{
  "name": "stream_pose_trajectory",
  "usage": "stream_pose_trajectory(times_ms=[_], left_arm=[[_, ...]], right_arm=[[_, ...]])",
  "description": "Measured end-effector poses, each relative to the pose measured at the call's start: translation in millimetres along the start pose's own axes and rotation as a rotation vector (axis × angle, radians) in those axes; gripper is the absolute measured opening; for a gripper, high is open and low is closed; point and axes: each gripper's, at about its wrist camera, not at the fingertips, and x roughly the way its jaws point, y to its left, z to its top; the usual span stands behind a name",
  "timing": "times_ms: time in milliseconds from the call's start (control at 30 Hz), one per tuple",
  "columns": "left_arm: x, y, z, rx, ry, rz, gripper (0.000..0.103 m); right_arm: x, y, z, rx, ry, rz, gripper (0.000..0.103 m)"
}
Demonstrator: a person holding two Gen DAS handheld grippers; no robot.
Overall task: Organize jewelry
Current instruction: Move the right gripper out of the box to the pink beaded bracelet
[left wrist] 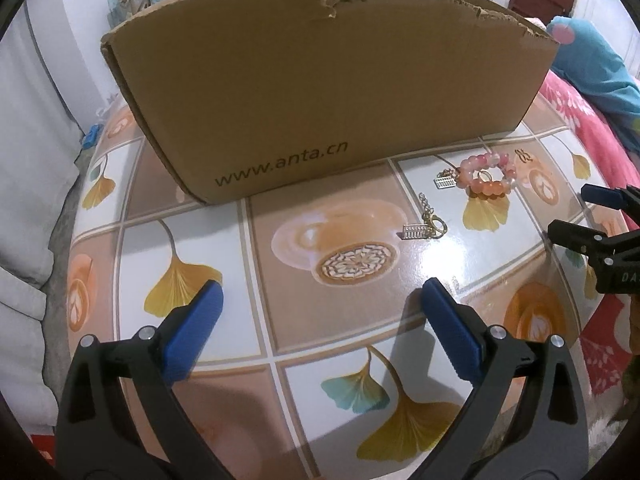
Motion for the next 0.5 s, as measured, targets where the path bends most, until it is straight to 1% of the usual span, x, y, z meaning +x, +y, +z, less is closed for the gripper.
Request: stream_pose_trajectory(times_ms=[133, 233, 333, 400, 467, 500], left_arm=[[5.2, -3.7, 5.0, 0.012, 0.004, -0.005, 0.096], [6.2, -2.7, 7.5, 0.025, 0.005, -0.013, 0.096], [6.6, -1.9, 7.8, 0.029, -0.008, -0.017, 0.096], [6.4, -2.2, 5.8, 0.029, -0.019, -0.018, 0.096], [6.0, -1.7, 3.8, 0.029, -0.027, -0.018, 0.096], [5.6, -1.5, 2.3, 0.029, -0.03, -0.018, 0.096]], right_arm=[[1.6, -2.3, 0.6, 0.011, -0.008, 0.011, 0.097], [2.2, -2.6, 0.2, -0.01, -0.022, 0.025, 0.097], [1.7, -5.9, 1.8, -0.027, -0.016, 0.054, 0.097], [-3.4, -10.1, 5.9, 0.001, -0.006, 0.081, 0.097], [-12.8, -12.6, 11.3, 0.029, -0.032, 0.112, 0.097], [-21.5, -12.4, 15.0, 0.036, -0.063, 0.156, 0.097]])
